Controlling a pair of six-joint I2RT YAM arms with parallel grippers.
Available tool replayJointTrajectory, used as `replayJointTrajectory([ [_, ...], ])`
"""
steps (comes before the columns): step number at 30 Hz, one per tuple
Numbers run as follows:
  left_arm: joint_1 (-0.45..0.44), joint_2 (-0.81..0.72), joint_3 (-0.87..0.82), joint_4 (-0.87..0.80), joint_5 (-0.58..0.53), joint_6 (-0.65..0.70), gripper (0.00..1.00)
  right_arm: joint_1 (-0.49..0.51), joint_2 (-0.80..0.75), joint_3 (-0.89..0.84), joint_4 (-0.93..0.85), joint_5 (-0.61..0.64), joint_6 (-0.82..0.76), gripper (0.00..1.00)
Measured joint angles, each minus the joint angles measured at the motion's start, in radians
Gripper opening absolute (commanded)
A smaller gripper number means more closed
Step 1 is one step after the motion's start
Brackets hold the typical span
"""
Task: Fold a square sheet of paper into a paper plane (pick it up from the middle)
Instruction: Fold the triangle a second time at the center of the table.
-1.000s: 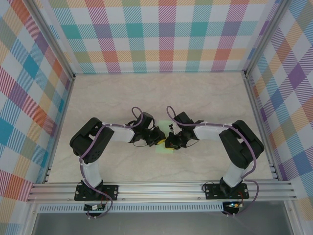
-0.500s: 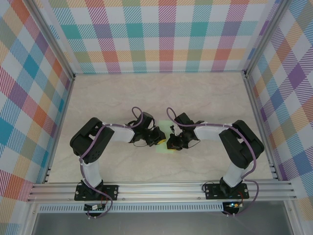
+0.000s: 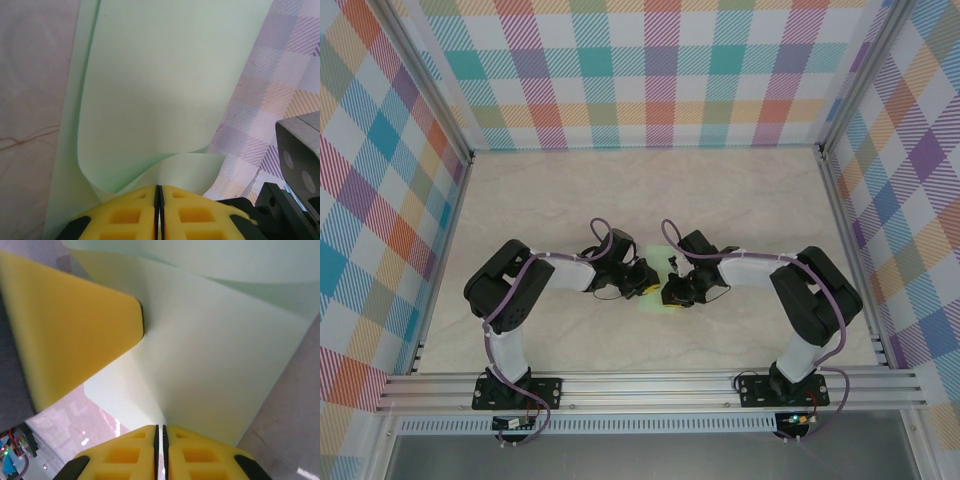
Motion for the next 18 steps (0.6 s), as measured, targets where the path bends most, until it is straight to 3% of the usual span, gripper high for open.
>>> replayJointTrajectory([
  [18, 0.0, 0.002, 0.0, 0.003, 0.003, 0.003, 0.11, -0.03, -0.023, -0.075, 0.032, -0.051, 0.012, 0.1],
])
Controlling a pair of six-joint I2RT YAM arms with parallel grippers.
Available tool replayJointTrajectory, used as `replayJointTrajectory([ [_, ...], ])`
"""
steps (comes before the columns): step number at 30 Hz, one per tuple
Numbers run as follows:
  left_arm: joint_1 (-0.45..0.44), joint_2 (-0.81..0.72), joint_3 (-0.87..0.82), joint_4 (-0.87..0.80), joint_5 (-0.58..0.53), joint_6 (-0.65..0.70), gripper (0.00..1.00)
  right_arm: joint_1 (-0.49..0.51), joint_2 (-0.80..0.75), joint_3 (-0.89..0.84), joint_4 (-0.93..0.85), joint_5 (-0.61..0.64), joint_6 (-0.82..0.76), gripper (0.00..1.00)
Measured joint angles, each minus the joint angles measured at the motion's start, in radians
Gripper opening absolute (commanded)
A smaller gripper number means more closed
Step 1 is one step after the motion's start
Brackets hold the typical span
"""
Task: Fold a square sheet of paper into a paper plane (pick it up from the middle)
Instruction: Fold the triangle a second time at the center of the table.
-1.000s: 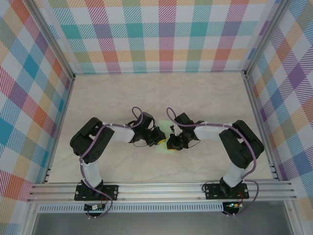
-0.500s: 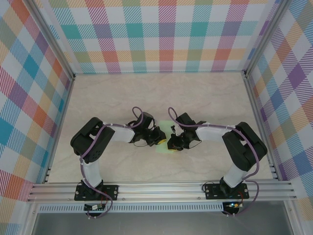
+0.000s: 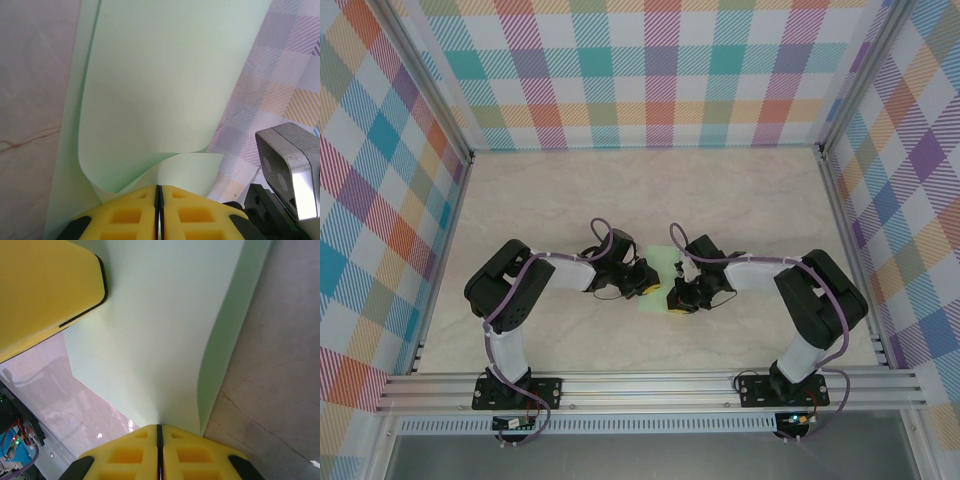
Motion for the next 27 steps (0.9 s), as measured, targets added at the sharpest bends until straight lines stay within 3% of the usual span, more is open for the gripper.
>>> replayJointTrajectory([
  [27, 0.0, 0.0, 0.0, 0.0, 0.0, 0.0, 0.11, -0.077, -0.089, -0.17, 0.191, -0.104, 0.092, 0.08],
])
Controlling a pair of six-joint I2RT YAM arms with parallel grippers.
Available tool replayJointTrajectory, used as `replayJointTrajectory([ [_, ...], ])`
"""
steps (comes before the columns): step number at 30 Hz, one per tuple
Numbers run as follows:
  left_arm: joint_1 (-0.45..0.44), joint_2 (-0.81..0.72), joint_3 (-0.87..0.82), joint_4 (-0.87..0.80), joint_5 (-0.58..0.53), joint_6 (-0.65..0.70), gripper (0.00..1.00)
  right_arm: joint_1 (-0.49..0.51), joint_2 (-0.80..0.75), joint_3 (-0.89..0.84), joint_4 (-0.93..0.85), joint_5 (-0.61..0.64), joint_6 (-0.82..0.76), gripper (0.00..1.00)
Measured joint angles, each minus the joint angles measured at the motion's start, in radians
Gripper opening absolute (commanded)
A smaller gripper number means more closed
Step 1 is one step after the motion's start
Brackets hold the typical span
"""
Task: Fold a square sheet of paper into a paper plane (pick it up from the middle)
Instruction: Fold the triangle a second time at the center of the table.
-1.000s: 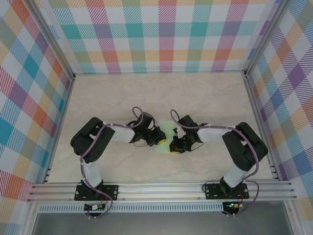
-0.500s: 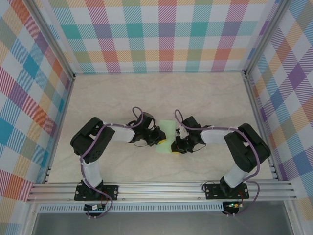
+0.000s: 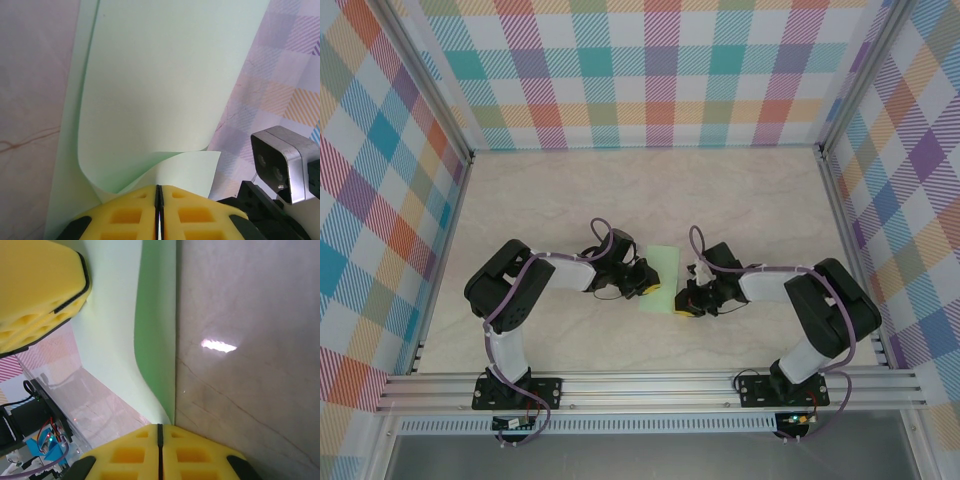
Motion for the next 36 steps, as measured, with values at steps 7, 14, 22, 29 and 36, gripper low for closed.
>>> replayJointTrajectory([
  [7, 0.0, 0.0, 0.0, 0.0, 0.0, 0.0, 0.11, 0.0, -0.022, -0.011, 0.003, 0.031, 0.0, 0.09],
  [14, 0.0, 0.0, 0.0, 0.0, 0.0, 0.0, 0.11, 0.0, -0.055, -0.012, -0.037, 0.064, -0.003, 0.12],
  [22, 0.0, 0.0, 0.0, 0.0, 0.0, 0.0, 0.11, 0.0, -0.105, 0.005, 0.01, 0.022, 0.023, 0.14],
  [29, 0.0, 0.0, 0.0, 0.0, 0.0, 0.0, 0.11, 0.001, 0.01, 0.021, 0.077, -0.014, 0.052, 0.14],
  [36, 0.0, 0.0, 0.0, 0.0, 0.0, 0.0, 0.11, 0.001, 0.033, 0.007, 0.076, 0.009, 0.034, 0.15],
])
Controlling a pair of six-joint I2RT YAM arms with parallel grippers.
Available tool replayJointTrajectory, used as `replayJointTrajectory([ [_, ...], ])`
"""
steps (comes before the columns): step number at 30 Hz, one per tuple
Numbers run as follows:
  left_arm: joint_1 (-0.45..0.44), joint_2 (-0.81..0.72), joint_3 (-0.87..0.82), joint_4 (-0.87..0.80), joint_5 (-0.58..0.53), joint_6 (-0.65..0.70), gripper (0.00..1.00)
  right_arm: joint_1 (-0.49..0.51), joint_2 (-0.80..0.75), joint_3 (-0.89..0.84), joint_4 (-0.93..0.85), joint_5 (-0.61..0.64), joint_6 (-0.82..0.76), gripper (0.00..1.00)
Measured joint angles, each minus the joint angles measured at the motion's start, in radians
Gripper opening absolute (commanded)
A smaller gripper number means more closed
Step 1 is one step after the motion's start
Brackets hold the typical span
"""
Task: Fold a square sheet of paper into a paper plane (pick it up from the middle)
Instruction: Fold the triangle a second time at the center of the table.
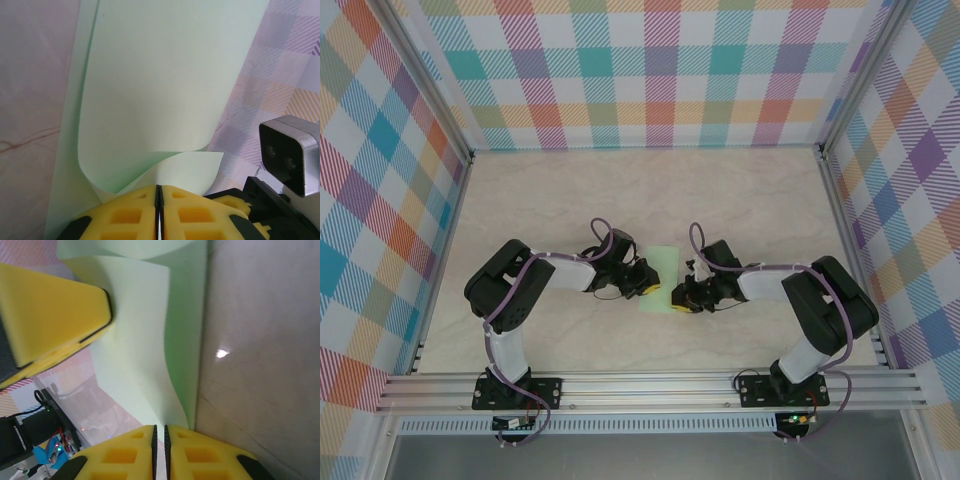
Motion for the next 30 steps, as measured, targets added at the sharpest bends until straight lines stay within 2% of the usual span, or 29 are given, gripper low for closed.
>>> replayJointTrajectory([
  [10, 0.0, 0.0, 0.002, -0.002, 0.0, 0.0, 0.11, -0.001, -0.011, -0.03, 0.047, -0.008, -0.025, 0.14],
  [20, 0.0, 0.0, 0.002, -0.002, 0.0, 0.0, 0.11, 0.038, -0.103, 0.005, -0.025, 0.002, -0.018, 0.07],
  [30, 0.0, 0.0, 0.002, -0.002, 0.0, 0.0, 0.11, 0.063, 0.01, 0.018, -0.013, 0.034, -0.015, 0.01],
])
